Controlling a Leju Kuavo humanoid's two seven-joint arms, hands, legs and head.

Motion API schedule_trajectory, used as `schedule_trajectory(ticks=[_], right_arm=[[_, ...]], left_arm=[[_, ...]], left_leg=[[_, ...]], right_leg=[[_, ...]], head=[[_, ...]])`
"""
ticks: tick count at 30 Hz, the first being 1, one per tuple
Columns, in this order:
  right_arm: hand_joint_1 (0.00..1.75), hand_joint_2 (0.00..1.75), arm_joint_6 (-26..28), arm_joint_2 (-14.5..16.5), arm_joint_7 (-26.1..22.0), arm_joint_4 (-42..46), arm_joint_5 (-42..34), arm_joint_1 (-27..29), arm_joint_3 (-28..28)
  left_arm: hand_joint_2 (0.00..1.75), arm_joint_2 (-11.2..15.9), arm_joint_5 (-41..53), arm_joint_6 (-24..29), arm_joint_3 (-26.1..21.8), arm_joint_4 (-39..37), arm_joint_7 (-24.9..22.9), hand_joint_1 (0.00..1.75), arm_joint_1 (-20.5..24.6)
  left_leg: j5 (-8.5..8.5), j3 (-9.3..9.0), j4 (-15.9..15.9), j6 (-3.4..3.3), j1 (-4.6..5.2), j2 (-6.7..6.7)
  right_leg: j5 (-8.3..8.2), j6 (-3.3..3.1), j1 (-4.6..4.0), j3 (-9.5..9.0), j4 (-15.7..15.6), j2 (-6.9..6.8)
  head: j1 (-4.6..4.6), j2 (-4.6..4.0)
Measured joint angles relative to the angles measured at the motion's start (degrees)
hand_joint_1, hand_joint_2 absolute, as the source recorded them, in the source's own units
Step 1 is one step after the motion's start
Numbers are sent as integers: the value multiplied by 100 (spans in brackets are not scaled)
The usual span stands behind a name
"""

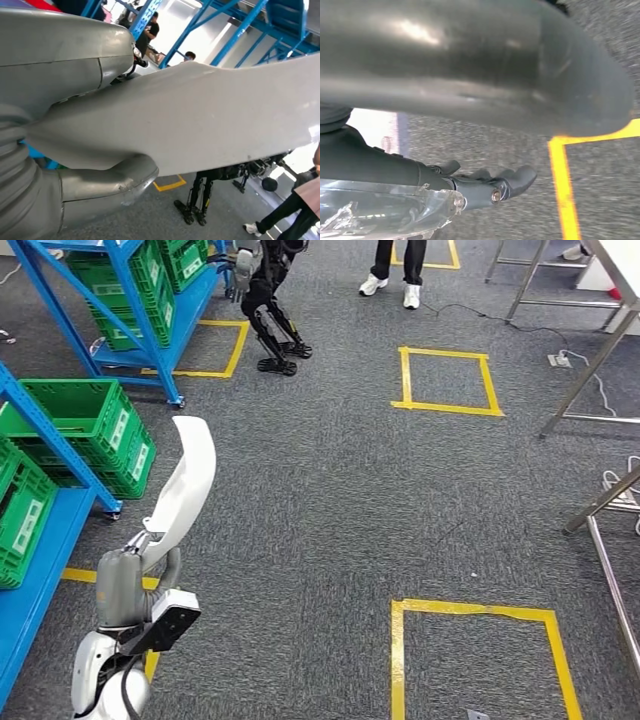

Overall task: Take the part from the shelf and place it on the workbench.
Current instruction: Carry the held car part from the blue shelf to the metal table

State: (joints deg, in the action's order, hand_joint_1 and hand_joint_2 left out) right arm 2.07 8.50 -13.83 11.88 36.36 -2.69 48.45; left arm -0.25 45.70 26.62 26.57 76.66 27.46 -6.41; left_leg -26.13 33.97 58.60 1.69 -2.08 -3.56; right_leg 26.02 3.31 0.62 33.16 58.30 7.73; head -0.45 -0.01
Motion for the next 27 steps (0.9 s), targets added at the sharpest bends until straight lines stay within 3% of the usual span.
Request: schedule_trajectory(ticks=[1,3,5,7,8,10,11,13,14,16,18,20,22,23,24,26,27], right_arm=[[0,0,0,1,-2,1,5,25,3],[0,0,-1,4,-3,1,21,34,7],[0,0,-3,11,-7,1,35,-8,8],[0,0,-4,17,-11,1,41,-25,8],[0,0,-5,17,-14,1,42,-16,9],[0,0,-10,17,-20,1,43,3,11],[0,0,-15,17,-27,2,43,2,11],[0,0,-27,17,-40,3,46,-29,11],[0,0,-32,17,-45,3,47,-42,10],[0,0,-37,17,-51,3,48,-38,11],[0,0,-35,16,-54,3,47,-28,14],[0,0,-34,14,-56,4,46,-46,15],[0,0,-40,14,-57,4,47,-61,14],[0,0,-44,15,-57,4,47,-57,14],[0,0,-47,16,-56,3,47,-50,15],[0,0,-47,17,-56,3,48,-36,15],[0,0,-47,17,-56,3,48,-37,15]], left_arm=[[175,-2,-11,2,7,0,8,164,3],[175,-3,-49,11,16,1,35,164,7],[175,2,-75,19,28,-2,61,164,1],[175,8,-80,20,44,-7,78,164,0],[175,9,-81,20,48,-10,85,164,0],[175,6,-88,20,51,-14,93,164,4],[175,4,-93,20,52,-16,94,164,8],[175,2,-115,22,53,-29,96,164,16],[175,3,-125,24,54,-41,97,164,19],[175,2,-137,27,54,-60,98,164,31],[175,2,-140,33,54,-69,100,164,51],[175,11,-141,37,54,-86,101,164,54],[175,23,-142,38,54,-113,102,164,47],[175,27,-143,38,54,-124,102,164,45],[175,27,-144,38,54,-132,102,164,46],[175,28,-146,38,54,-140,102,164,53],[175,28,-146,38,54,-143,102,164,60]], left_leg=[[-10,-24,-7,-51,9,50],[-32,-104,-14,-136,26,155],[-78,-167,-16,-188,68,282],[-139,-222,-15,-217,117,411],[-177,-264,-15,-226,138,469],[-268,-384,-19,-228,165,586],[-314,-448,-22,-217,175,643],[-384,-514,-37,-174,203,761],[-401,-533,-37,-148,217,811],[-435,-569,-34,-100,225,863],[-571,-503,176,-56,215,708],[-861,-167,785,-14,209,492],[-1043,250,1387,18,206,419],[-986,367,1468,28,206,409],[-823,383,1352,33,203,400],[-333,201,734,42,174,271],[-191,95,400,28,154,160]], right_leg=[[12,27,1,8,23,-76],[138,65,-21,146,335,-397],[413,75,-41,551,1062,-677],[580,44,-48,962,1669,-729],[508,13,-59,1029,1691,-733],[57,-79,-116,826,1101,-799],[-148,-128,-171,671,719,-929],[-327,-215,-273,481,217,-1164],[-305,-245,-301,484,154,-1204],[-347,-300,-284,456,97,-1069],[-368,-343,-240,387,52,-924],[-377,-367,-206,359,32,-779],[-372,-376,-188,356,32,-614],[-368,-376,-181,351,33,-530],[-365,-372,-172,344,34,-448],[-367,-346,-156,332,39,-291],[-370,-324,-154,342,57,-216]], head=[[8,0],[46,0],[74,1],[75,1],[75,1],[75,1],[74,1],[84,1],[82,1],[75,1],[68,1],[57,1],[52,1],[53,1],[52,1],[51,1],[51,1]])
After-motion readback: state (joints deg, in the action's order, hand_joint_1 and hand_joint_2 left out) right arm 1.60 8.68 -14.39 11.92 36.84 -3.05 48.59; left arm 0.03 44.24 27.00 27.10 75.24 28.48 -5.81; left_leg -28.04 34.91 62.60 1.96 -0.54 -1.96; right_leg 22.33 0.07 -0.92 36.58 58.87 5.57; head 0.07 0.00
